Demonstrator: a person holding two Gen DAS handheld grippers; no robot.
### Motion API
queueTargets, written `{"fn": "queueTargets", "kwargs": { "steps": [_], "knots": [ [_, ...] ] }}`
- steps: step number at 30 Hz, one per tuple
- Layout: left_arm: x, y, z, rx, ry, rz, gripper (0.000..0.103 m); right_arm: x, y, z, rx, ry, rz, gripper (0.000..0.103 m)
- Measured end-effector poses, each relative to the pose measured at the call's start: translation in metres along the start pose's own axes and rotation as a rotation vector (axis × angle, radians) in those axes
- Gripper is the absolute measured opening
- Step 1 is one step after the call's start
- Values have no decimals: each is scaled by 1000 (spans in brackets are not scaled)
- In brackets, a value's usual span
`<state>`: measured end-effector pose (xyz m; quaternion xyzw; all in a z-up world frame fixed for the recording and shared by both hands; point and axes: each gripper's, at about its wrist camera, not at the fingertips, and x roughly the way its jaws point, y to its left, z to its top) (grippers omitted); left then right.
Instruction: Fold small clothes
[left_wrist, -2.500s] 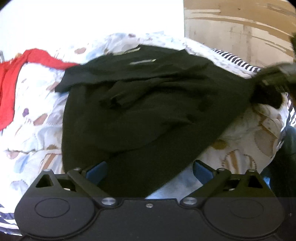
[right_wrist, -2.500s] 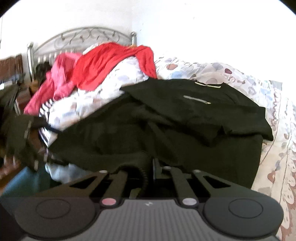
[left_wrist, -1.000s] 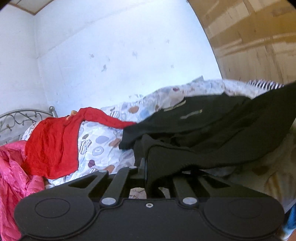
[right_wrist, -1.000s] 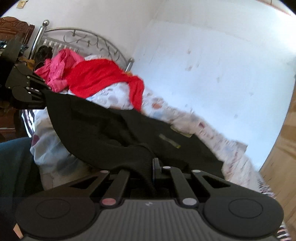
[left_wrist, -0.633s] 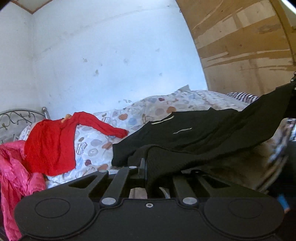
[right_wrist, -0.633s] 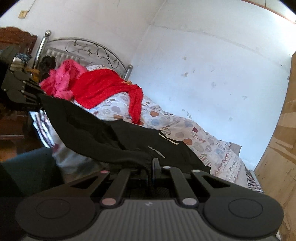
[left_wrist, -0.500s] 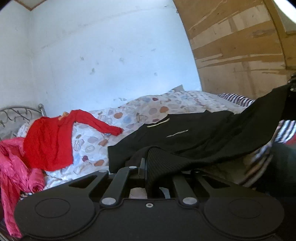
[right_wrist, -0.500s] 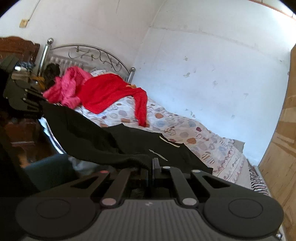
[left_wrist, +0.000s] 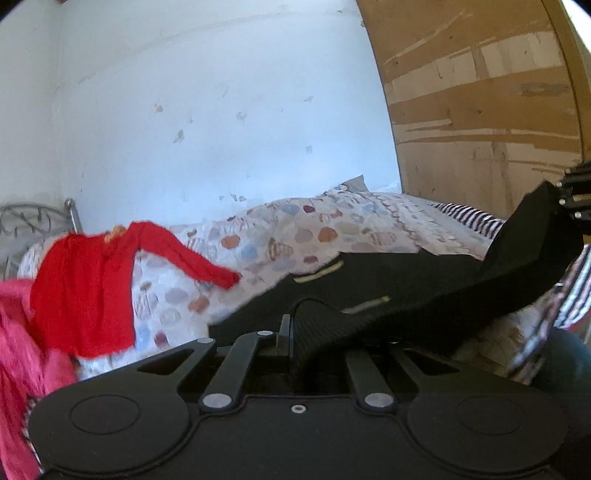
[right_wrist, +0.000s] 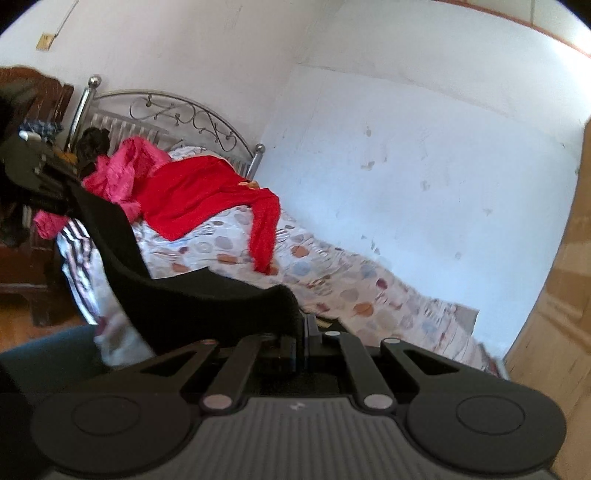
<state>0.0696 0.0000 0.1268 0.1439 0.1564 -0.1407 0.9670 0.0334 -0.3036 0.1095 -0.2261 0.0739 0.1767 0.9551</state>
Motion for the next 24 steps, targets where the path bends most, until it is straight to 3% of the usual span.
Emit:
{"fn": "queueTargets", "kwargs": {
  "steps": [6,11,17,24],
  "knots": [
    [82,33,55,17,75,13,4,84,-53,25,5,35,24,4],
    [167,55,83,21,142,19,5,162,-88,25,46,96,32,4],
    [273,75,93,-24,246,13,5,259,-119,8,133,176,29,4],
    [375,88,81,-60,322,17,5,357,-141,-26,198,279,35,5]
  ]
}}
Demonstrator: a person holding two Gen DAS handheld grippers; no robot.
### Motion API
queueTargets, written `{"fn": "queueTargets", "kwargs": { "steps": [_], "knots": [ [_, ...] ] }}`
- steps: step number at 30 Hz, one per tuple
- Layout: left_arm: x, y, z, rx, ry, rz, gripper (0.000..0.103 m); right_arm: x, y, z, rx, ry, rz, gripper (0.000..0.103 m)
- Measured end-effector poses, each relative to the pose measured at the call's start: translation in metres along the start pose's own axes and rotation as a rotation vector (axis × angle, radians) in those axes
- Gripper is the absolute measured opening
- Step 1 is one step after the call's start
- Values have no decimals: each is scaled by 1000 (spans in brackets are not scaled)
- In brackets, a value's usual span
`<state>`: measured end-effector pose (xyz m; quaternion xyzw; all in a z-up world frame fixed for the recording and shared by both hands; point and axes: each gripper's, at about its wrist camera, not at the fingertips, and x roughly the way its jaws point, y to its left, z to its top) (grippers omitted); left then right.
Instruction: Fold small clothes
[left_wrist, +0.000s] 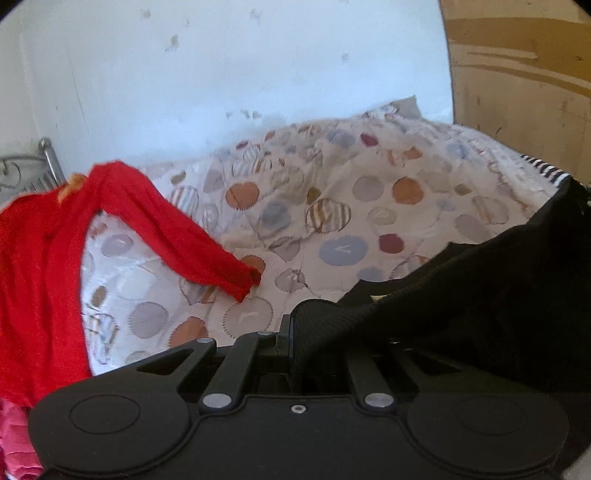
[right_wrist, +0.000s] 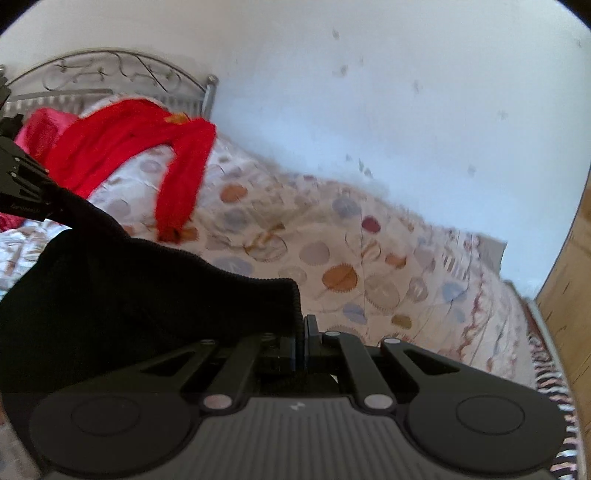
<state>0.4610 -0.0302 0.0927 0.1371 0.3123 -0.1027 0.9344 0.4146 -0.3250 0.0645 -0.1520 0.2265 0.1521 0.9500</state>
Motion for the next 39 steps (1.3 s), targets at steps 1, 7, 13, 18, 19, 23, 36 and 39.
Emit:
{"fn": "queueTargets", "kwargs": {
  "steps": [1,7,13,18,19,23,36,39],
  "knots": [
    [12,1,1,-9,11,-2,5,12,-1,-2,0,14,1,5],
    [74,14,-3,-111,103,-50,5,66,-8,-16,18,76,27,5],
    [105,17,-11,-160,146,-64,8,92,-14,-29,59,117,55,8],
    [116,27,-16,-236,179,-120,28,102,-33,-32,171,151,124,62],
    [116,30,-16,-249,187,-133,35,101,-38,-32,198,152,148,75],
    [109,51,-22,-324,169,-157,93,88,-60,-36,299,126,170,98],
    [63,65,-63,-249,103,-105,100,45,-35,-61,19,150,299,103],
    [47,57,-89,-228,95,-136,100,58,-20,-71,-46,202,265,103]
  ]
}}
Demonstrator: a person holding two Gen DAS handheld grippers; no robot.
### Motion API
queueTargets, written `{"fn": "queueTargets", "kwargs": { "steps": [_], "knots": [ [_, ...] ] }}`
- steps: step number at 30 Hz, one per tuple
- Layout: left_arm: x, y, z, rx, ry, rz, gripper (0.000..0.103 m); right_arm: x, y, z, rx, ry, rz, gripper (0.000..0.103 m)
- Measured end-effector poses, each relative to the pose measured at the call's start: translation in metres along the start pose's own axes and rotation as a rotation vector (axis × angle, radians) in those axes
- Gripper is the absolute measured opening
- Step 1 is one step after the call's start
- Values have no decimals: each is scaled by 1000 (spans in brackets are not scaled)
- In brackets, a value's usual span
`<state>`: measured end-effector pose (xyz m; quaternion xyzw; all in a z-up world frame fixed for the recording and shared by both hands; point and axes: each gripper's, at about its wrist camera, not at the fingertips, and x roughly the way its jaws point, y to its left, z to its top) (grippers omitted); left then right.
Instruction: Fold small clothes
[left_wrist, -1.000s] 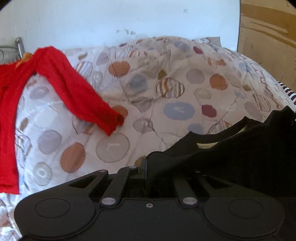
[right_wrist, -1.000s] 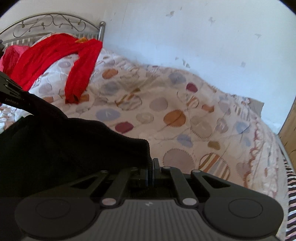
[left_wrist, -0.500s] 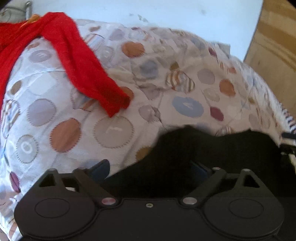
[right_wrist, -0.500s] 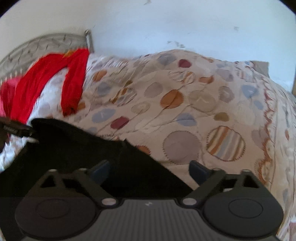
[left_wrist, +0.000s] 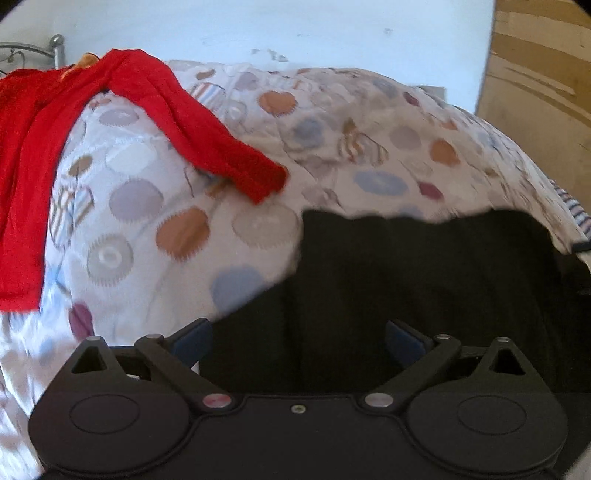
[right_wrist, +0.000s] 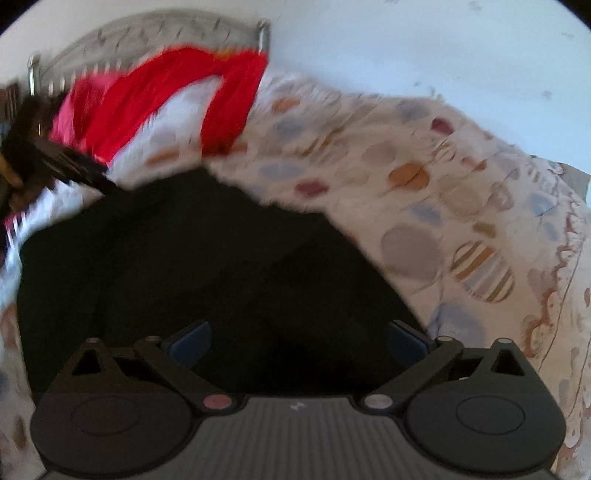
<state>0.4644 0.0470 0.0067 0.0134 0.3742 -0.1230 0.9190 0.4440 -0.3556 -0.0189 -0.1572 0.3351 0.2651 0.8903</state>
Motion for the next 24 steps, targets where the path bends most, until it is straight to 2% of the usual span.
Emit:
{"fn": "queueTargets", "kwargs": {
  "steps": [2,4,6,9,10,12,14,17,20,22,24],
  "knots": [
    [-9,-4,-17,5,1,-20,100,8,-3,-2,12,2,-65,103],
    [-18,-7,-32,12,-4,-17,101,9,-17,-3,77,-37,-135,103],
    [-28,-10,-45,9,-10,-11,101,4,-34,-5,170,-98,-222,103],
    [-41,-12,-59,-8,-22,-10,101,-13,-73,-14,405,-199,-393,103],
    [-45,-13,-64,-12,-17,-12,101,-20,-83,-21,476,-213,-394,103],
    [-53,-13,-71,-10,-12,-4,101,-37,-99,-34,587,-223,-341,103],
    [-62,-15,-77,-9,-24,0,101,-54,-96,-46,593,-215,-308,103],
    [-74,-13,-85,-36,-48,-2,99,-87,-74,-72,597,-237,-189,103],
    [-84,-10,-94,-79,-63,-36,91,-123,-42,-101,625,-284,-79,103],
    [-87,-9,-99,-108,-59,-60,79,-144,-15,-117,593,-317,-61,102],
    [-88,-8,-103,-130,-59,-82,72,-155,8,-127,547,-328,-60,96]
  ]
}}
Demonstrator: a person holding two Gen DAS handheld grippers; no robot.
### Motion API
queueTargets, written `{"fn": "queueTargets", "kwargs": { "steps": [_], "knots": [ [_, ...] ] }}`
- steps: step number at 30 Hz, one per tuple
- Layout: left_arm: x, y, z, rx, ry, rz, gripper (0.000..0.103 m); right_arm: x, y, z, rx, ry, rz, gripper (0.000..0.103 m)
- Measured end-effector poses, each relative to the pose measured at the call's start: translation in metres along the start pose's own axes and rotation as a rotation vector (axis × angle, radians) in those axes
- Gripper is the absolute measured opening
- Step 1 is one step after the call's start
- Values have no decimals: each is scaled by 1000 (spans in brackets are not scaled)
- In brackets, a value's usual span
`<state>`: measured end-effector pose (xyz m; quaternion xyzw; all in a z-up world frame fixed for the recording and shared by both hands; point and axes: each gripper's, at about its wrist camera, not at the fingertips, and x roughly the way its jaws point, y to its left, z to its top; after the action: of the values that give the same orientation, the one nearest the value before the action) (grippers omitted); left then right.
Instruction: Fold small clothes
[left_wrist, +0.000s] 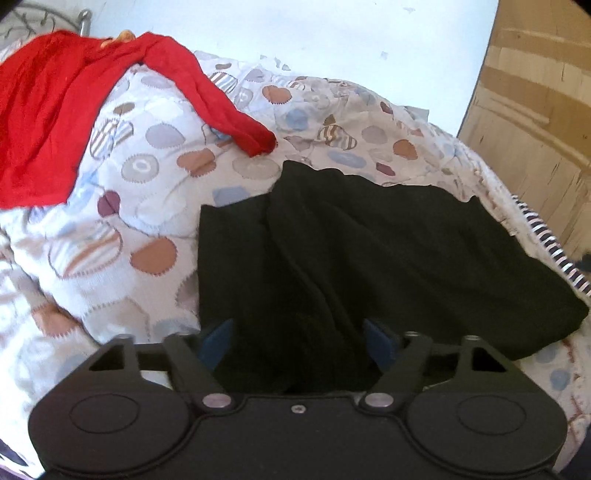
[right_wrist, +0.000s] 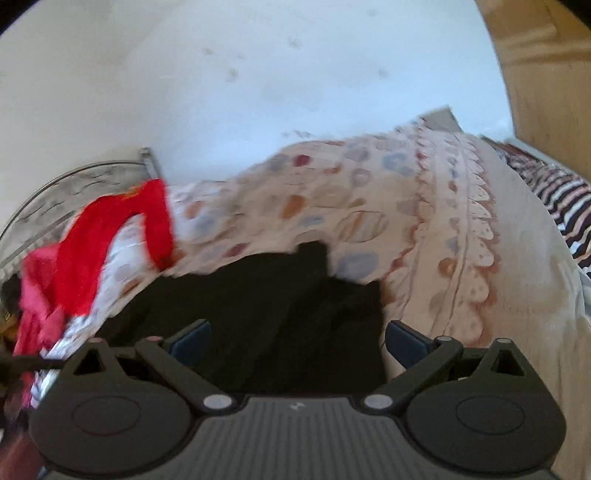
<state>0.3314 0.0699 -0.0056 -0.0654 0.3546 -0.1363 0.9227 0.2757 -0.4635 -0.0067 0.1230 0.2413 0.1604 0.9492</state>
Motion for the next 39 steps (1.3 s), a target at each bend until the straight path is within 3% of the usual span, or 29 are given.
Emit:
{"fn": "queueTargets", "kwargs": {
  "steps": [4,7,9,10,12,13,16,19,25,29,32,39],
  "knots": [
    [4,-1,-3,-36,9,-24,53,-4,20,-18,-91,11,-70,74],
    [7,-3,-4,-59,27,-15,37,3,16,-25,-36,29,-124,60],
    [7,-4,-4,-72,39,-13,9,6,15,-30,-20,39,-147,40],
    [6,-4,-4,-72,36,0,7,6,14,-33,-16,44,-151,26],
    [0,-4,-3,-83,14,24,5,7,13,-35,-8,51,-157,16],
    [-5,-2,-2,-97,-2,33,5,8,12,-36,-7,56,-155,5],
    [-24,10,-1,-148,-54,58,5,5,14,-38,-19,55,-174,4],
    [-30,21,-6,-181,-37,44,5,1,11,-40,1,54,-175,3],
    [-16,22,-21,-161,4,77,5,-5,12,-45,-5,44,-215,3],
    [-24,21,-21,-156,-7,70,5,-19,12,-41,44,27,-190,3],
    [-19,18,-19,-135,24,92,5,-19,14,-40,-2,35,-209,3],
    [-16,11,-24,-116,46,129,5,-16,0,-50,79,49,-192,3]
  ]
}}
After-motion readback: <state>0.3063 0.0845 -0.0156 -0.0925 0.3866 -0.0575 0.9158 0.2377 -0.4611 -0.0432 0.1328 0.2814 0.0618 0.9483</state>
